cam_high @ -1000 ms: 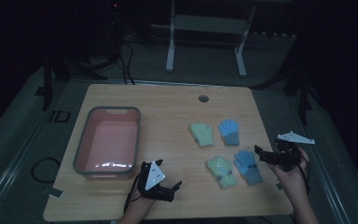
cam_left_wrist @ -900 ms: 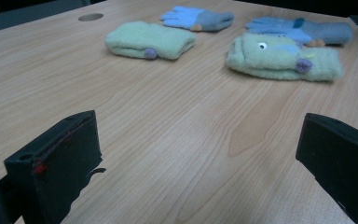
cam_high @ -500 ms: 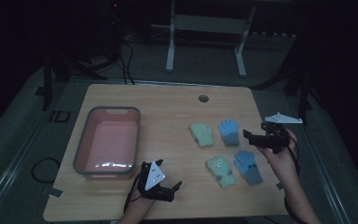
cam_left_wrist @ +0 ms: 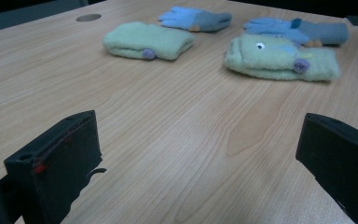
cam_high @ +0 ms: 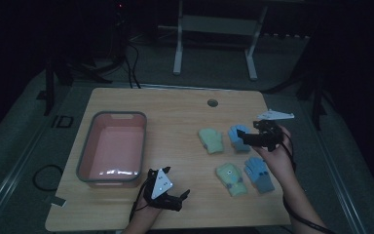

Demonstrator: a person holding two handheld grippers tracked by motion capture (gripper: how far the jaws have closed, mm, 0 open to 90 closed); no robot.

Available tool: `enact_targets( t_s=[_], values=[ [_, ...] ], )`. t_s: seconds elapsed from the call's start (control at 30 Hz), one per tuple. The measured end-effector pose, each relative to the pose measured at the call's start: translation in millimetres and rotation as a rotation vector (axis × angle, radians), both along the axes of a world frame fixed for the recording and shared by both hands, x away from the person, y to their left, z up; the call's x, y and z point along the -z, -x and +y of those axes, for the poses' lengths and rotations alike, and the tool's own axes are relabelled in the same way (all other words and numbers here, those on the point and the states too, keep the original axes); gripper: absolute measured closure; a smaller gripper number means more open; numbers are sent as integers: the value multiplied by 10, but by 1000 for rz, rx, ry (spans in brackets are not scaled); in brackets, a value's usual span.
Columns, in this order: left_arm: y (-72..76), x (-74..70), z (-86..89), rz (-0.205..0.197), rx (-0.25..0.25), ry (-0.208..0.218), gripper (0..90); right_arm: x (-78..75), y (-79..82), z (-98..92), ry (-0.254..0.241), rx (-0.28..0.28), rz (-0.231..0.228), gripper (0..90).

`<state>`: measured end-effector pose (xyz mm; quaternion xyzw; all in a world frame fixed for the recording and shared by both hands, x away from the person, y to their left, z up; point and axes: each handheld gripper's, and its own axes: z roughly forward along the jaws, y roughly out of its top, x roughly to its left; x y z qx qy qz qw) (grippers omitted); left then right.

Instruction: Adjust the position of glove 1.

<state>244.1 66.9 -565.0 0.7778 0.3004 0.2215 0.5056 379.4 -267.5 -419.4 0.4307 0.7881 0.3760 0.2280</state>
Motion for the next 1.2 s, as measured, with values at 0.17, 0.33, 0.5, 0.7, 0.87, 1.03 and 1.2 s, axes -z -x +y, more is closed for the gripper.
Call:
enact_targets(
  t_s=[0.17,0.33,0.5,0.7,0.87,1.03,1.2],
  values=[
    [-3,0,4,2,1,3,1,3,-108,175,-1,-44,25,291],
    [-5,-2,10,5,5,5,1,57,-221,346,28,-90,56,351],
    [-2,-1,9,5,7,7,1,201,-331,498,47,-115,84,458],
    [-3,-2,12,4,10,6,1,374,-454,652,92,-157,128,573],
    [-3,-1,11,4,11,11,1,510,-557,748,102,-176,163,617],
    [-3,-1,14,3,14,10,1,661,-639,829,135,-193,178,613],
    [-3,0,14,5,14,12,1,787,-716,861,164,-199,176,597]
  ],
)
